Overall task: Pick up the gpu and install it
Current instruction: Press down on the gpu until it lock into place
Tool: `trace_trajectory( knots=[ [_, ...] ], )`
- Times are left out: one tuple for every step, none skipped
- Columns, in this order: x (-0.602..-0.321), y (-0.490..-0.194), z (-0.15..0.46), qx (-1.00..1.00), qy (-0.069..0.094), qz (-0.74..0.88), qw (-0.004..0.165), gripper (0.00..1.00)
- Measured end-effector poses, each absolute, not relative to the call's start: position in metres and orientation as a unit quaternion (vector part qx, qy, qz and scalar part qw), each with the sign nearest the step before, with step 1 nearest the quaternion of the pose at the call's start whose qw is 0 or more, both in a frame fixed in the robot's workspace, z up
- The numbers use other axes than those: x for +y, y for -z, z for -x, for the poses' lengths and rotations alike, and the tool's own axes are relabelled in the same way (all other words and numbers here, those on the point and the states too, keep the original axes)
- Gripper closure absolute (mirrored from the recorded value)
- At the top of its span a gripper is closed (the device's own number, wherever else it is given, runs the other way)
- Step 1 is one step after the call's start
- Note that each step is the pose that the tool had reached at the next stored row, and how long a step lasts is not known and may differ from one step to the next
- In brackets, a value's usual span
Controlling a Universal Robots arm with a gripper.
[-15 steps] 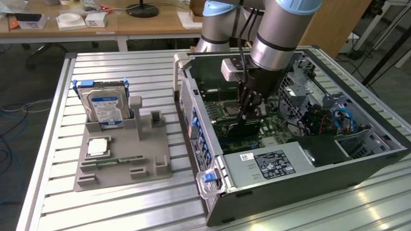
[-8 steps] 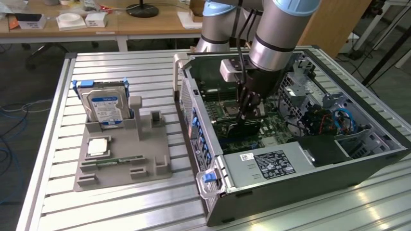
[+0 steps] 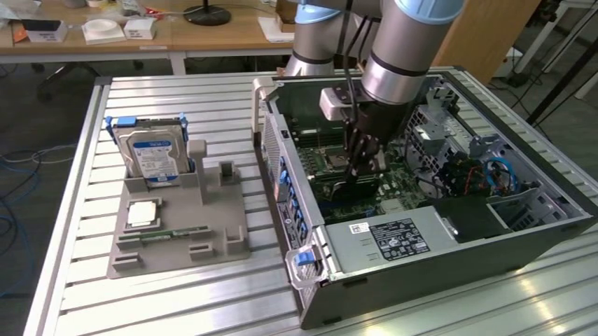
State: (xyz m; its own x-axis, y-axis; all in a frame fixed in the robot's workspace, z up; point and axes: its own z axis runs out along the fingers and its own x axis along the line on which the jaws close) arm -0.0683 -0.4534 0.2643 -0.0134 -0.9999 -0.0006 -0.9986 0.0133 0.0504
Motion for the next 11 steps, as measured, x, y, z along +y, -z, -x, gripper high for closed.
trace_trajectory(
  knots=[
    [-0.453, -0.262, 0.068, -0.712, 0.018, -0.702, 0.016, 0.89],
    [-0.453, -0.261, 0.069, -0.712, 0.017, -0.702, 0.016, 0.89],
    [-0.453, -0.260, 0.069, -0.712, 0.017, -0.702, 0.017, 0.89],
    [-0.453, -0.259, 0.069, -0.711, 0.017, -0.702, 0.016, 0.89],
    [-0.453, -0.259, 0.069, -0.711, 0.017, -0.702, 0.016, 0.89],
    [-0.453, -0.259, 0.069, -0.712, 0.017, -0.702, 0.016, 0.89],
    [-0.453, -0.261, 0.069, -0.712, 0.018, -0.702, 0.014, 0.89],
    [-0.453, -0.265, 0.069, -0.712, 0.018, -0.702, 0.014, 0.89],
    [-0.453, -0.270, 0.069, -0.712, 0.017, -0.702, 0.015, 0.89],
    [-0.453, -0.274, 0.069, -0.712, 0.017, -0.702, 0.016, 0.89],
    [-0.453, -0.275, 0.070, -0.712, 0.017, -0.702, 0.016, 0.89]
  ],
)
